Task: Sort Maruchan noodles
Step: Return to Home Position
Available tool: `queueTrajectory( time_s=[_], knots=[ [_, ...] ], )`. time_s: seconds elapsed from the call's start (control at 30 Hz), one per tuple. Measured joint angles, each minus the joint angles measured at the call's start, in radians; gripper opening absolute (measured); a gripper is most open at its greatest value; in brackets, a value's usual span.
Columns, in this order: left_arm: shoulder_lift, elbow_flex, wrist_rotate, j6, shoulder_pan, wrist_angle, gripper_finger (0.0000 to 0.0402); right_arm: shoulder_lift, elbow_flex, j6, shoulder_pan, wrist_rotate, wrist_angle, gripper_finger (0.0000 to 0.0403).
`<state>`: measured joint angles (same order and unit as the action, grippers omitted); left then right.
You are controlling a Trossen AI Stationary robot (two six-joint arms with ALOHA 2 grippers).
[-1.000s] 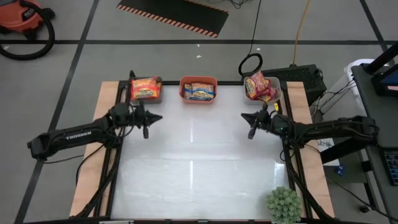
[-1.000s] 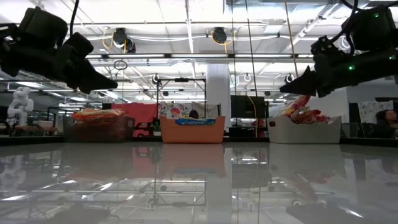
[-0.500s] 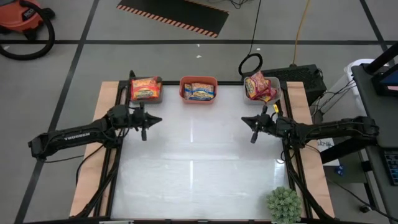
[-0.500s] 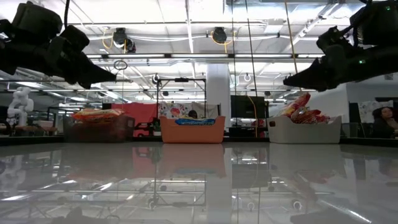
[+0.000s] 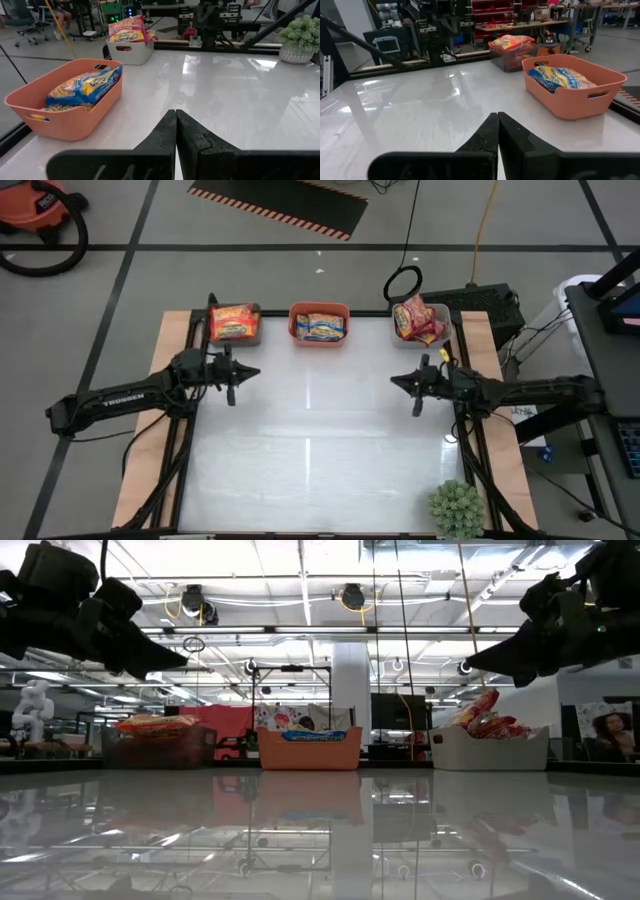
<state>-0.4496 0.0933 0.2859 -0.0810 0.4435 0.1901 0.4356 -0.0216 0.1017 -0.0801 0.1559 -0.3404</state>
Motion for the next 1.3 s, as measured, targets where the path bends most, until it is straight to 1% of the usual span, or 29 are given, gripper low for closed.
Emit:
queueTrajectory(
  time_s=[0.13,0.23,0.3,0.33,0.47,0.6,0.93,1.13,1.3],
  knots=[
    [0.000,0.000,-0.001,-0.011,0.002,0.003,0.0003,-0.056,0.000,-0.001,0.000,0.000,0.052,0.0000],
    [0.000,0.000,-0.001,-0.009,0.006,0.003,0.0003,-0.102,0.000,-0.016,0.008,-0.027,0.064,0.0000],
    [0.000,0.000,-0.001,0.004,0.009,0.003,0.0003,-0.138,0.000,-0.017,0.021,-0.026,0.080,0.0000],
    [0.000,0.000,-0.001,0.005,0.010,0.002,0.0003,-0.156,0.000,-0.017,0.026,-0.022,0.092,0.0000],
    [0.000,0.000,-0.001,0.006,0.010,0.000,0.0003,-0.223,0.001,-0.021,0.052,0.047,0.132,0.0000],
    [0.000,0.000,-0.001,0.006,0.010,-0.008,0.0003,-0.271,0.008,-0.035,0.091,0.053,0.143,0.0000],
    [0.000,0.000,0.000,-0.015,0.010,0.014,0.0003,-0.287,0.008,-0.035,0.217,0.054,0.150,0.0000],
    [0.000,0.000,0.000,-0.019,0.010,0.024,0.0003,-0.315,0.008,-0.038,0.253,0.057,0.159,0.0000],
    [0.000,0.000,0.000,-0.021,0.010,0.023,0.0003,-0.366,0.008,-0.029,0.269,0.063,0.218,0.0000]
  ],
)
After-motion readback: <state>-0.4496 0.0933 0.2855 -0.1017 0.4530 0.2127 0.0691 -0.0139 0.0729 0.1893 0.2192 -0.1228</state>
